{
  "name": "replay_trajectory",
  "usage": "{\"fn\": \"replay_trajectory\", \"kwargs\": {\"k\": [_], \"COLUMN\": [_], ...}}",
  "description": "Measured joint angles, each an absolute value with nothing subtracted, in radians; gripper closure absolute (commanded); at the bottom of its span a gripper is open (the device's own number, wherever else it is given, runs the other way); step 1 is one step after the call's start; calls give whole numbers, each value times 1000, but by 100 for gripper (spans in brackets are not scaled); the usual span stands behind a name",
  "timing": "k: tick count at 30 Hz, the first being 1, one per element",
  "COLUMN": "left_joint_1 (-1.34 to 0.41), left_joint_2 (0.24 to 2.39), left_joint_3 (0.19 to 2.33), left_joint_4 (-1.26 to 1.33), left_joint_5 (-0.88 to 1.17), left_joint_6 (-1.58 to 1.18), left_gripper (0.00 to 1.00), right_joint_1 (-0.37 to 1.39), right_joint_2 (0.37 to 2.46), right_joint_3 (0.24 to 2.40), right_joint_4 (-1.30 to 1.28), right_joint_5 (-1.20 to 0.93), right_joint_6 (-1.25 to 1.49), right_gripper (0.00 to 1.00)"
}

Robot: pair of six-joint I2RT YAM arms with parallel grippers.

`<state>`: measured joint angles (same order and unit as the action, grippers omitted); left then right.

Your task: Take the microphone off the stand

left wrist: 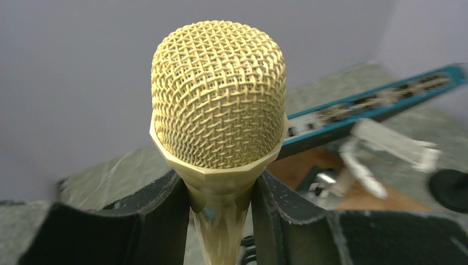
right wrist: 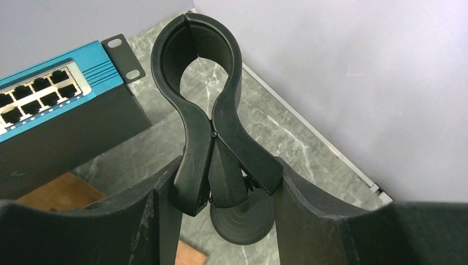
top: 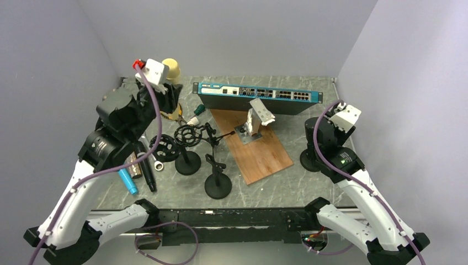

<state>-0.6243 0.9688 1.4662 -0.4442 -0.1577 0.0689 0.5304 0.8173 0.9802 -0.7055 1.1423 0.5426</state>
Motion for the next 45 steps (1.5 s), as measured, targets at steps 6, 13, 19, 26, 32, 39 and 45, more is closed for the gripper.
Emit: {"fn": "replay_trajectory", "kwargs": {"k": [6,13,19,26,32,39,45], "left_joint_1": [-366,26,227,251,251,181,115], "left_joint_2": [992,997,1076,1143,1208,1277,1327], "left_joint_3": [1460,1379,1255,1036,974,848,830], "left_joint_4": [-529,-540,-516,-511,-539,-525,-506], "left_joint_5": [-286,-282,-178,-7,143,230,279], "left_joint_6": [51,-75,-200,-304,-340,-388,-398], "left_gripper": [100,100,100,100,100,100,75], "right_joint_1": [529,528,528,528,527,527,527], "right_joint_2": [792,749,737,657,616,645,625], "right_joint_3": [962,926,926,925,923,923,923], "right_joint_4": [-677,-609,-585,-552,-502,-495,-488], "right_joint_5": [1130,1054,1005,966,960,953,923], "right_joint_6": [528,461,416,393,364,355,329], "right_gripper": [27,0,0,0,0,0,0]}}
